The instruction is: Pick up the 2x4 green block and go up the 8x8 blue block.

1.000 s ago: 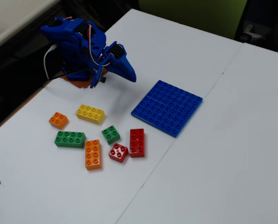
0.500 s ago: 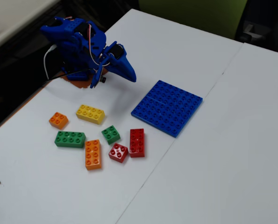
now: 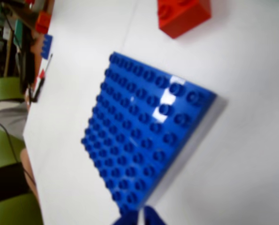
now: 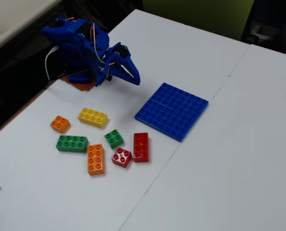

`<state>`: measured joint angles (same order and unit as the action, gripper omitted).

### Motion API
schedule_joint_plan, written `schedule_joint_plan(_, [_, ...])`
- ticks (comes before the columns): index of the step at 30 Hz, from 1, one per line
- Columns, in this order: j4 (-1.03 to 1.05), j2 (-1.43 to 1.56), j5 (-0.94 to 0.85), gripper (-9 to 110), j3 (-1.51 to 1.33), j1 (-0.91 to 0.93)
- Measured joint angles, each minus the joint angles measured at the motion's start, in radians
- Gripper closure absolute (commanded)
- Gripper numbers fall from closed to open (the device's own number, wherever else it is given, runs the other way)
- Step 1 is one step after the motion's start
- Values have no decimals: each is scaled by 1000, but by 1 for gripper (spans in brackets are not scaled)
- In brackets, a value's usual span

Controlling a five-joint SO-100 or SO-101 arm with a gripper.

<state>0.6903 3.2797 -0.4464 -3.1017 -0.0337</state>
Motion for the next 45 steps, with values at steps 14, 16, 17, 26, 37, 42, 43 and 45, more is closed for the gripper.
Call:
schedule_joint_plan(14, [245, -26, -991, 101, 92, 18])
schedule_joint_plan(16, [325, -120, -1109, 101, 181, 54])
schedule_joint_plan(17, [373, -186, -1164, 100, 250, 60])
schedule_joint_plan(26, [767, -796, -1704, 97, 966, 321])
schedule_joint_plan(37, [793, -1295, -2465, 87, 1342, 770])
schedule_joint_plan(42, [680, -1440, -2614, 83, 1359, 865])
schedule_joint_plan(43, [658, -1460, -2619, 82, 1359, 873])
schedule_joint_plan(45, [606, -1503, -2620, 81, 1359, 876])
